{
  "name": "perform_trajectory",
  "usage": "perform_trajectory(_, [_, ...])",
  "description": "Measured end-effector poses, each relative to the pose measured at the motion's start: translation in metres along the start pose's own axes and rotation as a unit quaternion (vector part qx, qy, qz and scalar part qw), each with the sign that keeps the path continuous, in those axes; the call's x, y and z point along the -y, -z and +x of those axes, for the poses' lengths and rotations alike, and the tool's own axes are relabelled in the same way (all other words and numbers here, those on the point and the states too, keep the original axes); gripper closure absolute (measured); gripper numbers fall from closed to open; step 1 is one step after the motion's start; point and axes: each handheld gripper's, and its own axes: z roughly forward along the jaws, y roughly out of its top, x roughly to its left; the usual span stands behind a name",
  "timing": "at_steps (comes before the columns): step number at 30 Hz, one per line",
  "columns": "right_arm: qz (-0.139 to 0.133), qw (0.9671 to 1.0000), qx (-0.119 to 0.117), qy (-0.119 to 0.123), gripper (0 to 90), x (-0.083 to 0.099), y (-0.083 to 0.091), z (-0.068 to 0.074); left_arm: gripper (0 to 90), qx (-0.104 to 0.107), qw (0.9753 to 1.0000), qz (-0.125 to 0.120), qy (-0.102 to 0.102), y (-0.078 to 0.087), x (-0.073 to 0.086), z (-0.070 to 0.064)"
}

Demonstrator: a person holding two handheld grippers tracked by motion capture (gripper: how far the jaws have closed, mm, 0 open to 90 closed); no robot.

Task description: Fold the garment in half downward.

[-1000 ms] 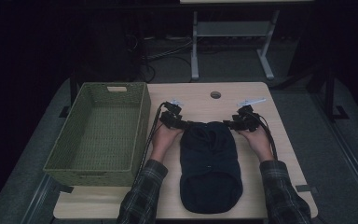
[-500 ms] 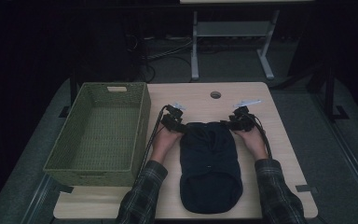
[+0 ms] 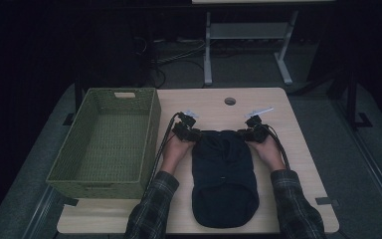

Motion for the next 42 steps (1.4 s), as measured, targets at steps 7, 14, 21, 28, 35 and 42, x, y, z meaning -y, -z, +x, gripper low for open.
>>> perform_trajectory(7, [0.029, 0.9985, 0.03, 0.036, 82.3, -0.01, -0.001, 0.011, 76.3, 0.006, 0.9999, 0.002, 0.01, 0.001, 0.0, -0.001])
perform_trajectory(14, [0.032, 0.9979, 0.039, 0.04, 83.8, -0.016, 0.004, 0.012, 77.6, -0.002, 0.9999, -0.004, 0.013, 0.007, -0.005, 0.001])
perform_trajectory(21, [0.009, 0.998, 0.043, 0.045, 84.1, -0.02, 0.015, 0.011, 78.2, -0.011, 0.9998, -0.016, 0.003, 0.018, -0.016, -0.002])
perform_trajectory(28, [-0.013, 0.9966, 0.055, 0.059, 84.2, -0.041, 0.033, 0.014, 78.2, -0.035, 0.9982, -0.048, -0.013, 0.037, -0.034, -0.006])
perform_trajectory(35, [-0.042, 0.994, 0.069, 0.073, 84.3, -0.056, 0.047, 0.021, 78.0, -0.057, 0.995, -0.075, -0.034, 0.057, -0.05, -0.012])
perform_trajectory(42, [-0.081, 0.9889, 0.087, 0.089, 84.3, -0.075, 0.072, 0.027, 77.8, -0.079, 0.9892, -0.11, -0.055, 0.08, -0.067, -0.022])
